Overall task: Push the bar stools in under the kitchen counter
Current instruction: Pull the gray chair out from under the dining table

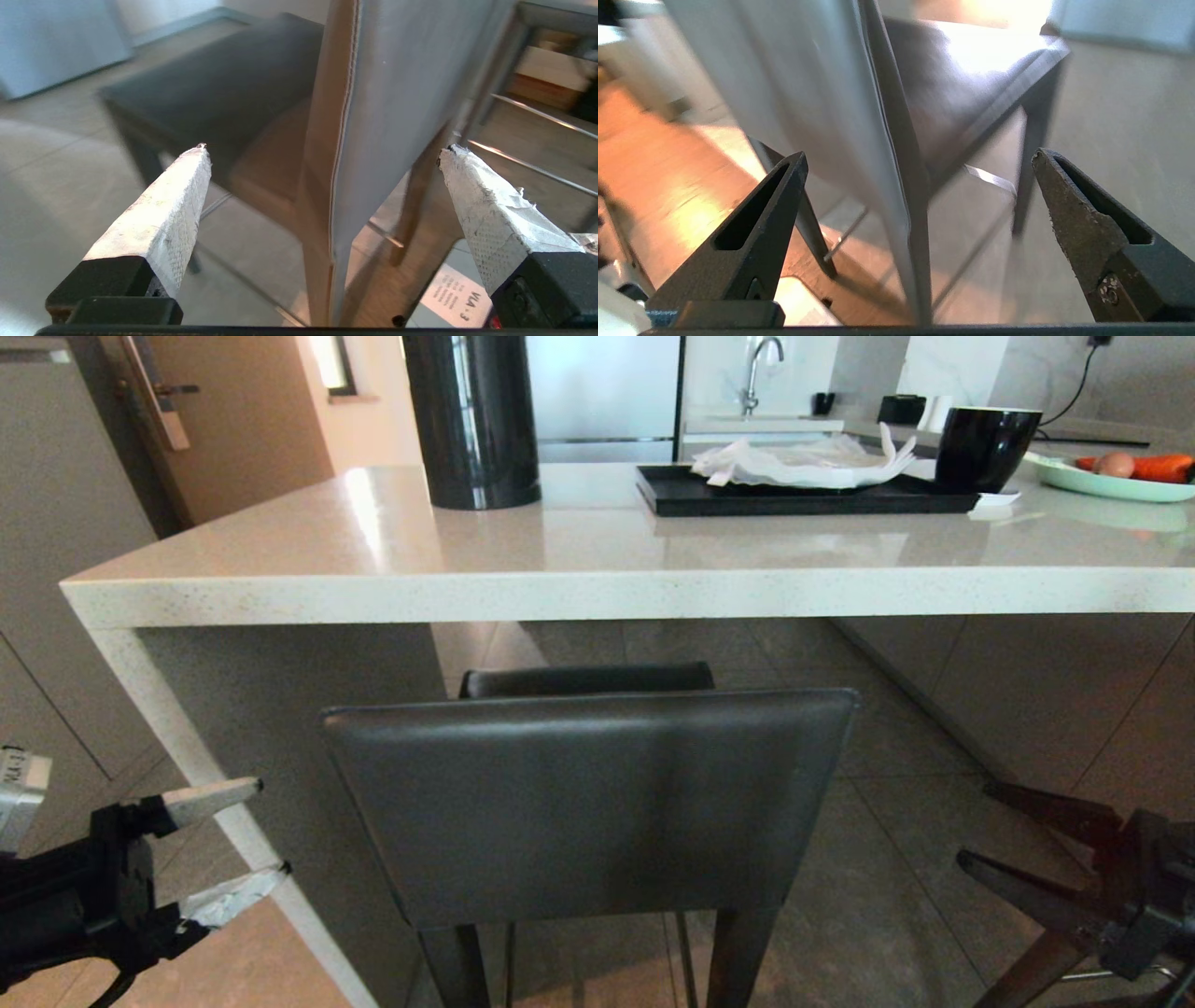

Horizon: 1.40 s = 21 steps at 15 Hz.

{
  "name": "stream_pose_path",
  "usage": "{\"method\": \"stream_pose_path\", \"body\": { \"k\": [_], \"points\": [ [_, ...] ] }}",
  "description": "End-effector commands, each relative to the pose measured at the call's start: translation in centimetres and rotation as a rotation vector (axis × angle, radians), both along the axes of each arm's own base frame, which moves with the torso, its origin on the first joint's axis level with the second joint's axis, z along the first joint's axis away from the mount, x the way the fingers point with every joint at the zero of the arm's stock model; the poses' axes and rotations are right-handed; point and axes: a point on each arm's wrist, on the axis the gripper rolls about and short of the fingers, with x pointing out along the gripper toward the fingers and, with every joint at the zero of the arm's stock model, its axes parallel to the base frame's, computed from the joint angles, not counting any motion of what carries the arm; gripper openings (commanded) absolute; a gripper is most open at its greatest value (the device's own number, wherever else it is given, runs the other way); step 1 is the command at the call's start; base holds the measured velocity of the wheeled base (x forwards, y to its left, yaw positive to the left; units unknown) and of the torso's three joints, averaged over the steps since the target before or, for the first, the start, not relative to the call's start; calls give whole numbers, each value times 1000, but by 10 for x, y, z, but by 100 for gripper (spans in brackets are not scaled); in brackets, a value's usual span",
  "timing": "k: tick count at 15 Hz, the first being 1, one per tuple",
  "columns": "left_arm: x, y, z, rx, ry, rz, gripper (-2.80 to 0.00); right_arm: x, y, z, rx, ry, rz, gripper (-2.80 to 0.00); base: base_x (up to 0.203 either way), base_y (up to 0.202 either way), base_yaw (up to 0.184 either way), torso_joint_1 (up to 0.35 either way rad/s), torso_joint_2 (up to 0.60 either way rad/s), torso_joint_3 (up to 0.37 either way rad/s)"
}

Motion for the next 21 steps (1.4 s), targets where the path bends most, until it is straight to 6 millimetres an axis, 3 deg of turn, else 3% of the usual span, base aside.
{"method": "stream_pose_path", "body": {
  "k": [1, 4, 7, 11, 13, 16, 21],
  "points": [
    [21, -2, -10, -8, 27, -50, 0, 30, 1, -6, -1, 16, 63, 0, 0, 0, 0, 0, 0, 0],
    [50, -4, -17, -5, 29, -99, 0, 51, 28, -7, -15, -11, 235, 0, 0, 0, 0, 0, 0, 0],
    [60, -10, -28, -16, 64, -143, 0, 62, 56, -22, -18, 37, 364, 0, 0, 0, 0, 0, 0, 0],
    [68, -26, -27, -13, 58, -218, 0, 91, 64, -40, -40, 3, 378, 0, 0, 0, 0, 0, 0, 0],
    [77, -36, -30, -14, 62, -251, 0, 102, 69, -40, -43, -32, 391, 0, 0, 0, 0, 0, 0, 0],
    [77, -50, -27, -6, 45, -301, 0, 102, 84, -36, -37, -53, 498, 0, 0, 0, 0, 0, 0, 0],
    [72, -53, -28, 5, 33, -316, 0, 92, 118, -24, 6, -41, 638, 0, 0, 0, 0, 0, 0, 0]
  ]
}}
